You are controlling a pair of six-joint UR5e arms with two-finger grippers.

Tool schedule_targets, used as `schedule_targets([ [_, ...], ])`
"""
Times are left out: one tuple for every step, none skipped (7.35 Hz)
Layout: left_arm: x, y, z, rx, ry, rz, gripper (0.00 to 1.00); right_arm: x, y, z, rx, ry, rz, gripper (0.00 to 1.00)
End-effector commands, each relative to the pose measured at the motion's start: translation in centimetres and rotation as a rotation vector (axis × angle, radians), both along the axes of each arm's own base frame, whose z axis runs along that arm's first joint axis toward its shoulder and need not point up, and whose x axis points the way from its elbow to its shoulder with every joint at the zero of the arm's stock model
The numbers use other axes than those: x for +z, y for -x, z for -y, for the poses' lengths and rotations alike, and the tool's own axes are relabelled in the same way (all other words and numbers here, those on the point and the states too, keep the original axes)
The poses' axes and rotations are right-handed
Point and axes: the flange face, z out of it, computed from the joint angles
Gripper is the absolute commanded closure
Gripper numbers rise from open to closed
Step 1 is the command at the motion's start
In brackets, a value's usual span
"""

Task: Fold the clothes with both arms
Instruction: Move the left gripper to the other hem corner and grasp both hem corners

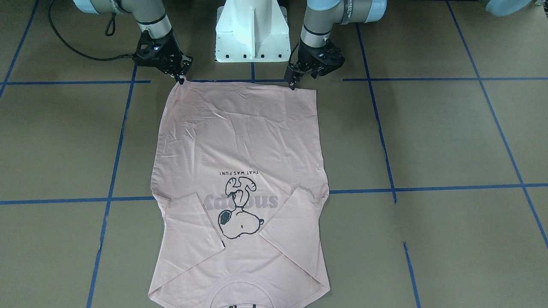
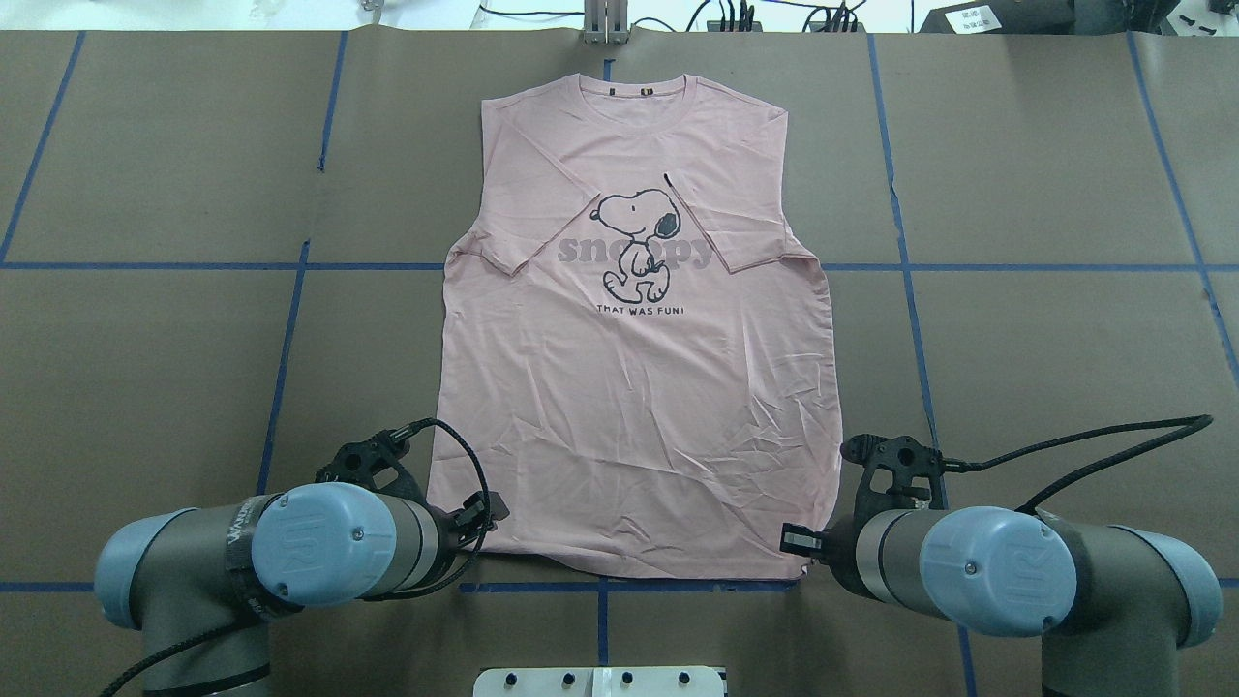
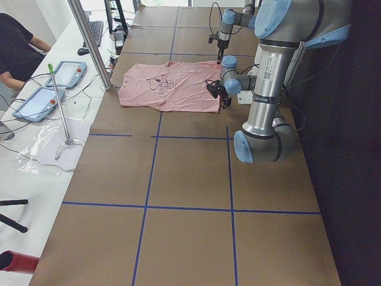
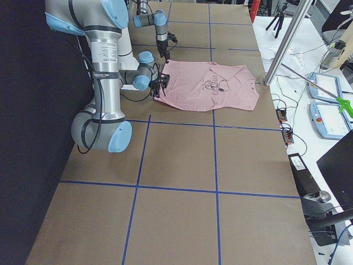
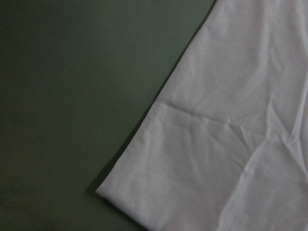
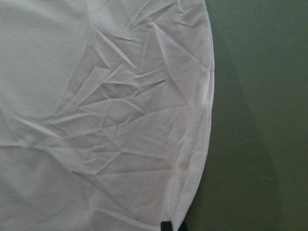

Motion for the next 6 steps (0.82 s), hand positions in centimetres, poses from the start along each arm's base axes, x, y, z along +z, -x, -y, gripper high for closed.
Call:
schedule_targets([
  [0.98, -0.32, 0.56, -0.029, -0.011, 0.035, 0.04, -0.22, 0.06, 0.02, 0.0, -0.001, 0.004, 1.0],
  [1.65, -0.58, 0.61, -0.033, -0.014, 0.051, 0.06, -0.22, 0.06, 0.02, 0.0, -0.001, 0.004, 1.0],
  [1.59, -0.62, 0.43, -0.031, -0.013, 0.05, 0.07, -0.22, -0.11, 0.33, 0.005, 0.001, 0.004, 1.0],
  [1.5, -0.76, 0.19, -0.025, -0.015, 0.048, 0.1, -0.15, -0.24, 0.49, 0.006, 0.004, 0.003, 1.0],
  [1.59, -0.74, 0.19, -0.026, -0.013, 0.05, 0.13, -0.15, -0.3, 0.62, 0.007, 0.004, 0.003, 1.0],
  [1.75, -0.75, 0.2, -0.027, -0.014, 0.053, 0.15, -0.15, -0.34, 0.67, 0.008, 0.005, 0.003, 1.0],
])
